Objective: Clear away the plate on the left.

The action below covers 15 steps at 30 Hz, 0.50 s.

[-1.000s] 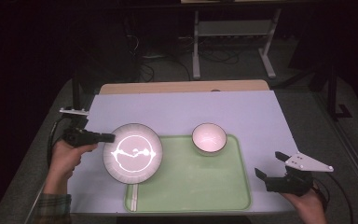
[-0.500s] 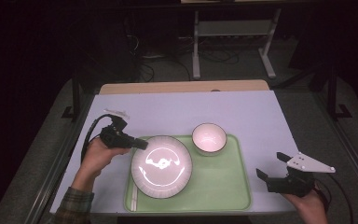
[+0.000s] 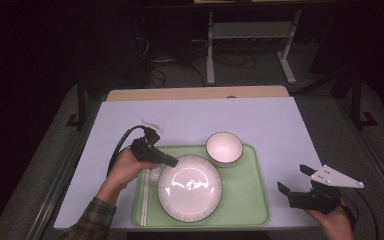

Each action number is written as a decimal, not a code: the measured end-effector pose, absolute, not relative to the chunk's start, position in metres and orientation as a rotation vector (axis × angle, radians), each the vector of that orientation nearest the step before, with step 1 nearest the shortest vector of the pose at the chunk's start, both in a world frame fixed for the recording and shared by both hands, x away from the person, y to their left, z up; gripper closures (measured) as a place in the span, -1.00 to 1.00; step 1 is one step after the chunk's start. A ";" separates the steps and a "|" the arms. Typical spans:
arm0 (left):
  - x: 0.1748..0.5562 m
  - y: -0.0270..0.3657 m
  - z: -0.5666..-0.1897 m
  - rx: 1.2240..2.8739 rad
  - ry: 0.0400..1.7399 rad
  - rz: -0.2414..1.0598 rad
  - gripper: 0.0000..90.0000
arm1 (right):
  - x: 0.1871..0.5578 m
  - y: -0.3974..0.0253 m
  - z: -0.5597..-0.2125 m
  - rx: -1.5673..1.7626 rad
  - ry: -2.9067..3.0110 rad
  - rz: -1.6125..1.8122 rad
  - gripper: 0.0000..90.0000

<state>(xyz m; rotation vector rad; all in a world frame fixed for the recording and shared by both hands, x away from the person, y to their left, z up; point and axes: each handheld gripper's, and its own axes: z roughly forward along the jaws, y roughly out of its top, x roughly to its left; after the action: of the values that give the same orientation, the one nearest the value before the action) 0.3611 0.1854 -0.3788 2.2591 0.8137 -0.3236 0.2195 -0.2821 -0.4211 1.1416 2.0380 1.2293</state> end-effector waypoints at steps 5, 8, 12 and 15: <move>0.363 0.185 -0.385 2.262 0.831 -0.329 0.87 | 0.219 -0.283 -0.421 1.139 2.035 1.230 -0.89; 0.364 0.184 -0.389 2.279 0.835 -0.300 0.89 | 0.219 -0.282 -0.421 1.138 2.038 1.228 -0.89; 0.365 0.181 -0.395 2.302 0.837 -0.254 0.91 | 0.219 -0.281 -0.421 1.138 2.041 1.228 -0.89; 0.366 0.180 -0.399 2.310 0.838 -0.237 0.91 | 0.219 -0.281 -0.421 1.137 2.042 1.227 -0.89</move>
<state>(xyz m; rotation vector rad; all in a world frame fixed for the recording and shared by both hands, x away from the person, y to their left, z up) 0.3665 0.1799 -0.3994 2.3100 0.8375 -0.2375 0.2190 -0.2812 -0.4212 1.1373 2.0423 1.2273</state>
